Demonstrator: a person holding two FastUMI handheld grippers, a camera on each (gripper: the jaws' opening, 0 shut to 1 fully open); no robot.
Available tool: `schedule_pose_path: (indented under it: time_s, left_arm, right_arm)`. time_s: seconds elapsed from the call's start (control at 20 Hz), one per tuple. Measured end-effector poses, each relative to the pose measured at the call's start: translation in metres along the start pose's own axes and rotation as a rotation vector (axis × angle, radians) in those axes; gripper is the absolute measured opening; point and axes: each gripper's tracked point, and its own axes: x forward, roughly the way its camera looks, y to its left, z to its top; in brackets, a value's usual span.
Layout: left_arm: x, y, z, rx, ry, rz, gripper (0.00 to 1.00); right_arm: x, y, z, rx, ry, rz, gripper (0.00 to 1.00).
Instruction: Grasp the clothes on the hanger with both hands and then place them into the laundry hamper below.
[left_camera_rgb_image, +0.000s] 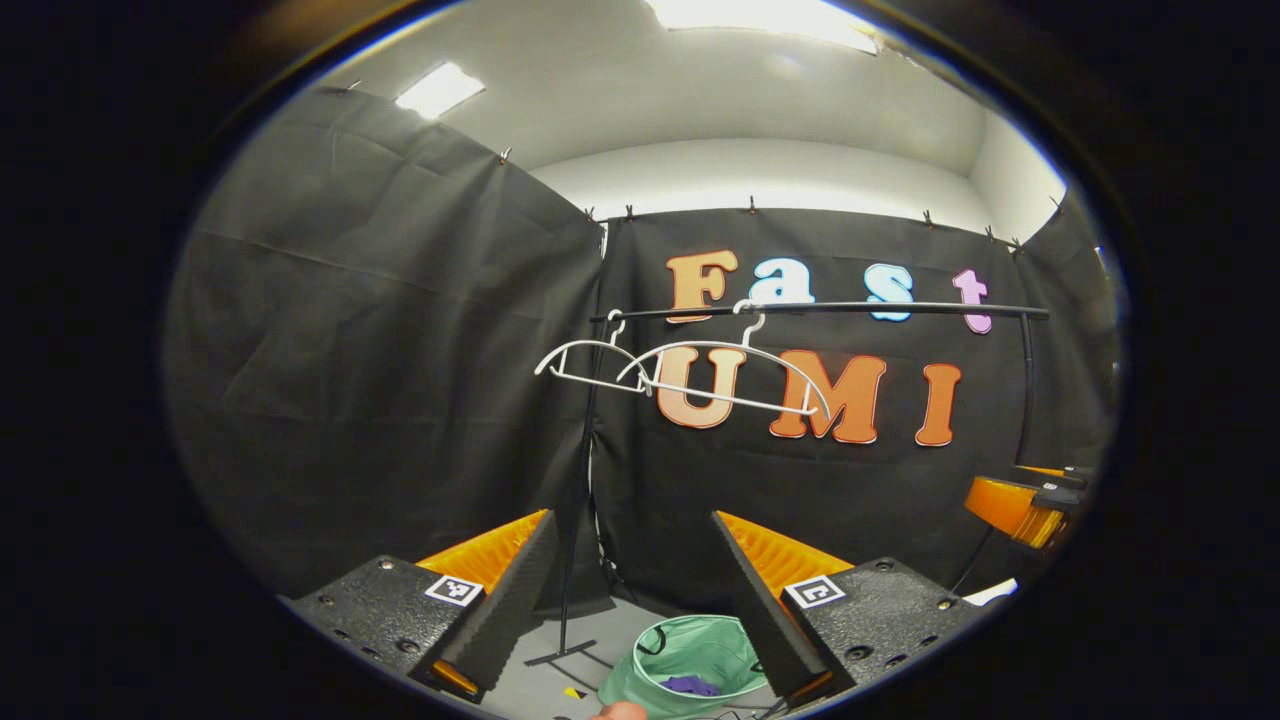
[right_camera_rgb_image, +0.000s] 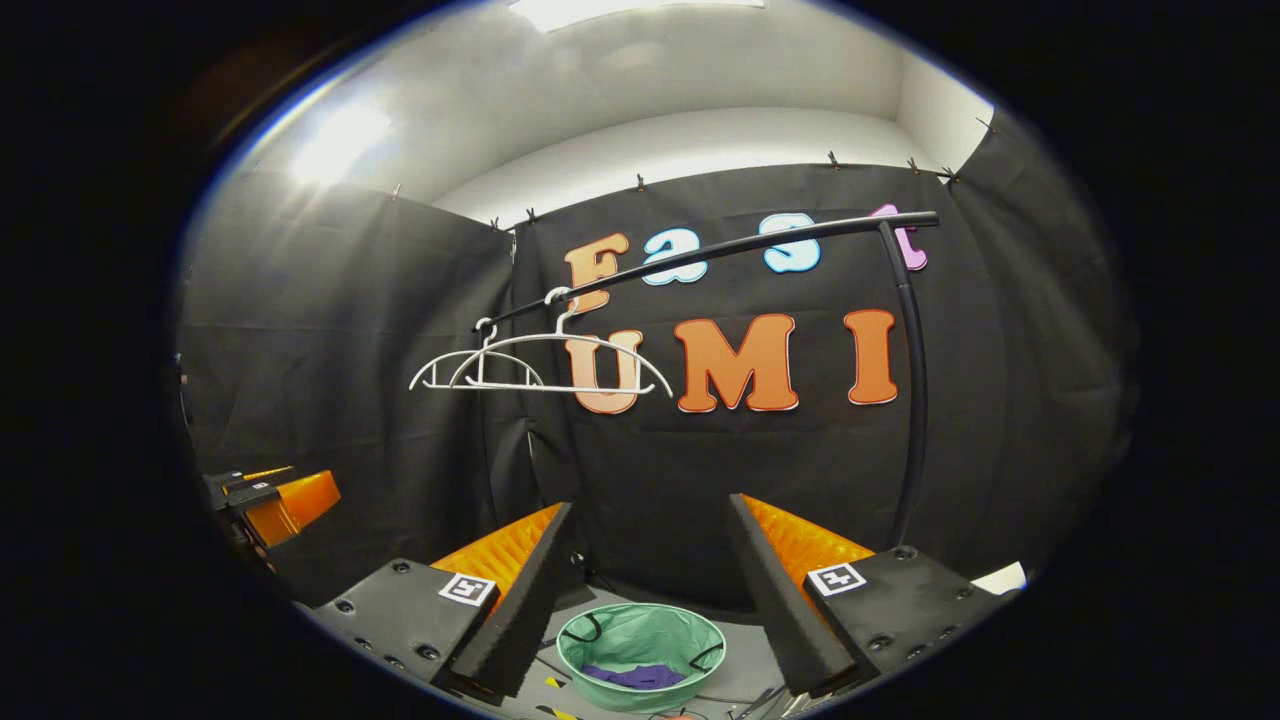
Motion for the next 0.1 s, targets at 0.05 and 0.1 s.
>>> schedule_pose_path:
  time_s: [0.05, 0.1]
  left_arm:
    - [-0.0001, -0.0001, 0.0003, 0.002, -0.002, -0.001, 0.91]
    - [-0.0001, -0.0001, 0.0012, 0.005, -0.004, -0.003, 0.91]
  right_arm:
    - [0.0000, 0.0006, 0.0008, 0.001, 0.001, 0.001, 0.98]
    - [-0.0002, 0.0006, 0.0010, 0.002, 0.000, 0.000, 0.98]
